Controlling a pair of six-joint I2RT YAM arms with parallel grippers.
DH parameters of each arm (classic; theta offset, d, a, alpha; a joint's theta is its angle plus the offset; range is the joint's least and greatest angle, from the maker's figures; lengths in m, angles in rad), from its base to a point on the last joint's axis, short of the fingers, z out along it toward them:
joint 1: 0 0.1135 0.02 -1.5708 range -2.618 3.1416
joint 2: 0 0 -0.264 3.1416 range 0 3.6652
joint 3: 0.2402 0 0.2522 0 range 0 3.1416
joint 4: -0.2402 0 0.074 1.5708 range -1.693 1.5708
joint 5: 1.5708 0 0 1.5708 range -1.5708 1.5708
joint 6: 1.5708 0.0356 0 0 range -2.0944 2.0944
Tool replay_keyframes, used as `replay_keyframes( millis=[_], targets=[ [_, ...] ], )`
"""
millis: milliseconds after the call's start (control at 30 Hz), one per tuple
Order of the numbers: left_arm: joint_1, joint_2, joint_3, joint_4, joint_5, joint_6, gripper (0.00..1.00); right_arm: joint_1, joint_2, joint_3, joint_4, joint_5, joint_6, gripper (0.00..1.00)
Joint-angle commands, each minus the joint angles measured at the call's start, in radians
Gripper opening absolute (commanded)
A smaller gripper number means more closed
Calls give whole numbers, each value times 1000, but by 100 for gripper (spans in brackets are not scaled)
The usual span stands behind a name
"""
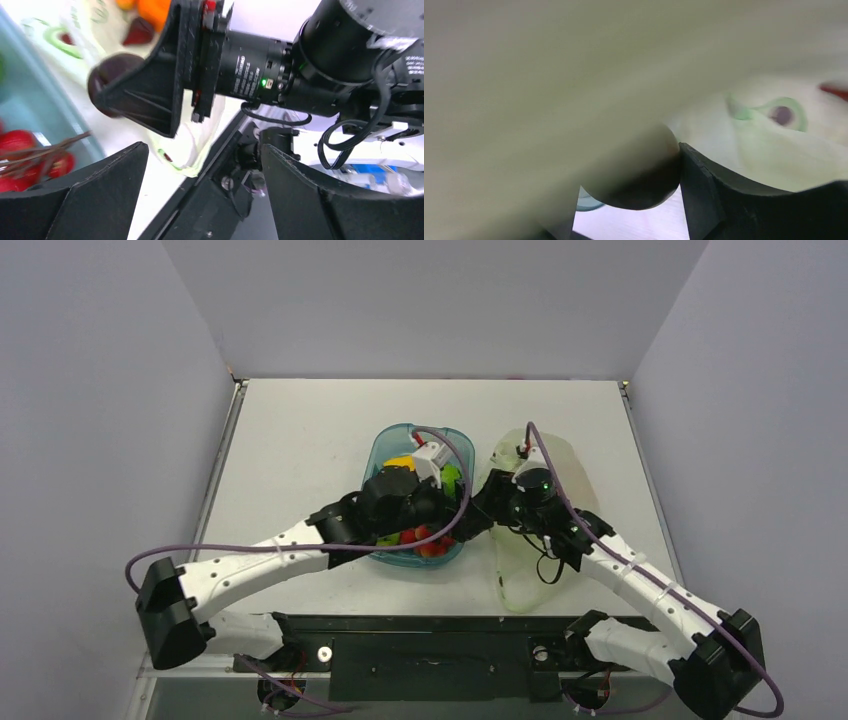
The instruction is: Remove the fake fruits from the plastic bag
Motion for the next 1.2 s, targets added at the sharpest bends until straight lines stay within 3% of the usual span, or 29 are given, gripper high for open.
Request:
replay_keyframes(
  millis=[0, 133, 367, 600, 733, 867, 1067, 1167],
  targets=[
    [14, -184, -15, -201, -281, 102, 82, 105, 92, 93, 153, -3, 51, 3],
    [37, -355, -84, -306, -420, 91, 84, 145, 214, 203, 177, -7, 46, 3],
    [86, -630, -201, -371, -540, 29, 90, 156, 466, 356, 299, -5, 58, 7],
    [96, -655, -194, -433, -548, 15, 91, 152, 764, 640, 284, 98, 4, 15],
    [96, -652, -206, -436, -526, -6, 91, 143, 887, 765, 250, 146, -32, 28],
    [96, -651, -232, -412, -491, -30, 91, 131, 974, 847, 216, 141, -64, 51],
    [96, -619, -250, -377, -454, -37, 91, 117, 928, 820, 186, 120, -105, 75],
    [96, -596, -258, -336, -438, -36, 91, 112, 889, 776, 184, 88, -135, 81]
  ],
)
